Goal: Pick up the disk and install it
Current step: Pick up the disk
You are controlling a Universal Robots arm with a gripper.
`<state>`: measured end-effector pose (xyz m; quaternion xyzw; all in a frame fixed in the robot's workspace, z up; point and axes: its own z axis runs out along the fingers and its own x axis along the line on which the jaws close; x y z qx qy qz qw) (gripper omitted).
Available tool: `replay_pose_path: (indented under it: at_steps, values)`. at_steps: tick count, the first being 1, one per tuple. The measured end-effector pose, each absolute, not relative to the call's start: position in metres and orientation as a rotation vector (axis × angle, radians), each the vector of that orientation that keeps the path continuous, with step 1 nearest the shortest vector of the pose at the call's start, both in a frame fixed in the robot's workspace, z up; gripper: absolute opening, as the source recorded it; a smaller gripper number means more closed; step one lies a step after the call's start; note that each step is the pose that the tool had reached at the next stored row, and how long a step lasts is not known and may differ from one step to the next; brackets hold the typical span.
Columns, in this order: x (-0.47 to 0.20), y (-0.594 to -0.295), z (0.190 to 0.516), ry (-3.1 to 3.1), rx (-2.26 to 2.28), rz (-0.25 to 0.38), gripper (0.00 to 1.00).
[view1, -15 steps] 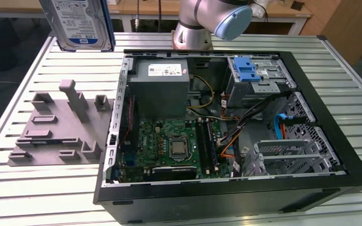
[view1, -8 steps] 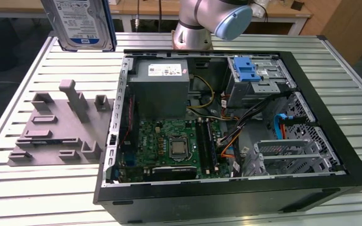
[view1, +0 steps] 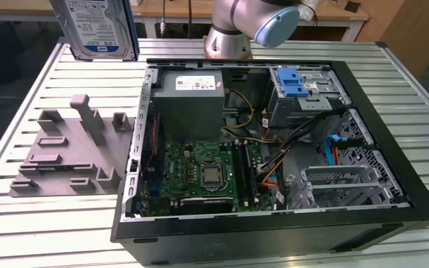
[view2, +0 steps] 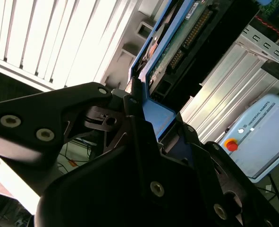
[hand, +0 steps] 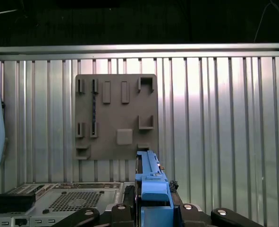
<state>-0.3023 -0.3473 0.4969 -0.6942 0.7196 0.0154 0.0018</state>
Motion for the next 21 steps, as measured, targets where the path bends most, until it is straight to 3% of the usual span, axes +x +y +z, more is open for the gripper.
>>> replay_pose_path:
  at_steps: [21]
  values:
    - [-0.2925, -0.3473, 0.4969, 2.258, -2.178, 0.048, 0.36]
